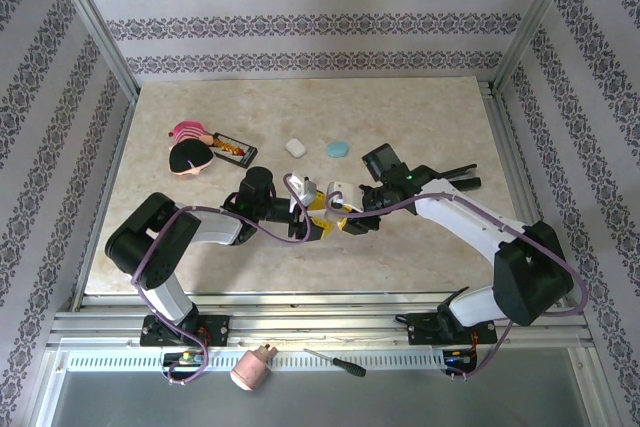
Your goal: Insert wireless bluetooth earbuds into charging case
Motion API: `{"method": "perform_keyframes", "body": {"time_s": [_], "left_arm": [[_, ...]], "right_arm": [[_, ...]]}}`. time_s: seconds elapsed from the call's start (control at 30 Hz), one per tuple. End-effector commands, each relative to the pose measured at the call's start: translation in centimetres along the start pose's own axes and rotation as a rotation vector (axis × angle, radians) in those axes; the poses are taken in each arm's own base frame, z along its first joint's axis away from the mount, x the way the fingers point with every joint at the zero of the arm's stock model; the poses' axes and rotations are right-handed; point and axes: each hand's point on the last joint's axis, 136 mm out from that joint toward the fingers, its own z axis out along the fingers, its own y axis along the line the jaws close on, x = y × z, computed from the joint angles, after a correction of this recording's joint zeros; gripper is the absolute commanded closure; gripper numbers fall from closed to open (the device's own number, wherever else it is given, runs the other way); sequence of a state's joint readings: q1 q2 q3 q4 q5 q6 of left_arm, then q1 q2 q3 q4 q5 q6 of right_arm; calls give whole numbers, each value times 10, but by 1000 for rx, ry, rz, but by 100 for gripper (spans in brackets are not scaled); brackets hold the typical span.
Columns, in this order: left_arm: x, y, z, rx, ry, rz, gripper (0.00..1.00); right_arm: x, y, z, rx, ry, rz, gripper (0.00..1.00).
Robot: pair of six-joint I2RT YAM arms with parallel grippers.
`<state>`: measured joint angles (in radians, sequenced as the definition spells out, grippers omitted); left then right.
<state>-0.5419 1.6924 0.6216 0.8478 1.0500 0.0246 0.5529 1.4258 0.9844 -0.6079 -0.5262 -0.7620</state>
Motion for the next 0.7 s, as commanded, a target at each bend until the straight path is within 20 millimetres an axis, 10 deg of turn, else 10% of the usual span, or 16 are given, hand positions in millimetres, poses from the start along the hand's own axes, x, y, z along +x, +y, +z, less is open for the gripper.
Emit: {"method": "perform_keyframes", "body": {"time_s": [0.0, 0.67], "left_arm": [[-13, -10, 3, 57, -33, 50, 32], [-10, -20, 2, 102, -37, 127, 45]], "right_arm": [[-17, 1, -2, -19, -51, -14, 67], [-31, 15, -5, -108, -85, -2, 73]]}}
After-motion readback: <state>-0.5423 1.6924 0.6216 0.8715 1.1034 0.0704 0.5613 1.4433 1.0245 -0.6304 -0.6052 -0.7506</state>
